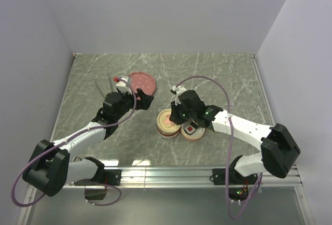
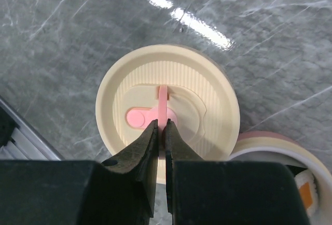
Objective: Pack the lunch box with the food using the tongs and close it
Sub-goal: Put the lid back on the lunch box
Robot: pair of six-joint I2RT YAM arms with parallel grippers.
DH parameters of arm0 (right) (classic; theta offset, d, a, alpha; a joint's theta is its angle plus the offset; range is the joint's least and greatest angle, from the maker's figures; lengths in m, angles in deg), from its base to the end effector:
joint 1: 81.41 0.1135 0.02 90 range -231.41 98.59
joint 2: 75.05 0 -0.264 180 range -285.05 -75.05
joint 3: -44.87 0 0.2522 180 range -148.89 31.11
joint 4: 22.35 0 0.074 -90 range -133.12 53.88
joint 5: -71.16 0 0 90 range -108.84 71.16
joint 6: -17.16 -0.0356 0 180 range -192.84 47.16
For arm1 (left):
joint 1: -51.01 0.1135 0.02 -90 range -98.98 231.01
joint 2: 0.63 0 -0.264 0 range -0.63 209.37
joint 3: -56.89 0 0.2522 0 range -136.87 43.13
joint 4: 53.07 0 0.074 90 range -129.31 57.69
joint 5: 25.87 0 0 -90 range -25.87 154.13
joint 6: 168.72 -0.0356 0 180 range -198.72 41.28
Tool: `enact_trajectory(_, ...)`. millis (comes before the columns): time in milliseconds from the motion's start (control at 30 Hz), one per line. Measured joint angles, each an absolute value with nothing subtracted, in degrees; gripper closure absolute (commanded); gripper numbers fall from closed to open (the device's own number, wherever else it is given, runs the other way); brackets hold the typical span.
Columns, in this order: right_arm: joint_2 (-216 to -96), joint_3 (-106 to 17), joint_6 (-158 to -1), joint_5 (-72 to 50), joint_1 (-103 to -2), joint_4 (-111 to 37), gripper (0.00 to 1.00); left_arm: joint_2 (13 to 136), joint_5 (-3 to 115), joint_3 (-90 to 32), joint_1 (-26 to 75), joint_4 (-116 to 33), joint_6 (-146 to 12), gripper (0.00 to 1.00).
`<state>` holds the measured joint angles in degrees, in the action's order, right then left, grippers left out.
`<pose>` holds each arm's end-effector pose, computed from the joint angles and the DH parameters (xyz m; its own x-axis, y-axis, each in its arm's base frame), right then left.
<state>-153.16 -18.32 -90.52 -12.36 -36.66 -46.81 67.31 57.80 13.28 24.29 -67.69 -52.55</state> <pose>0.2059 0.2097 0.2375 -0.6606 -0.2299 -0.7147 -0.5887 0.7495 0.3030 0.2291 -0.1197 0.2358 -0.3751 -0.3019 -0.8764 0.4218 0.7864 -0.4514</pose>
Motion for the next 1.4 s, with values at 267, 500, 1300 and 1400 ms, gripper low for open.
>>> enact_trajectory(267, -154.95, -18.36, -91.24, -12.34, -35.45, -46.9, 1.0, 66.61, 61.04, 15.93, 23.35, -69.02, -51.35, 0.05)
enact_trajectory(500, -159.26, -20.42, -91.48, -13.35, -34.65, -47.21, 1.0, 67.55, 62.98, 18.68, 21.89, -69.9, -49.4, 0.06)
enact_trajectory(1300, -164.57, -26.64, -92.59, -16.8, -32.81, -49.98, 1.0, 71.81, 77.78, 22.33, 9.85, -68.41, -41.66, 0.15)
enact_trajectory(1400, -164.57, -26.75, -92.77, -17.65, -32.74, -50.31, 1.0, 73.8, 79.29, 22.33, 9.3, -68.0, -40.16, 0.16)
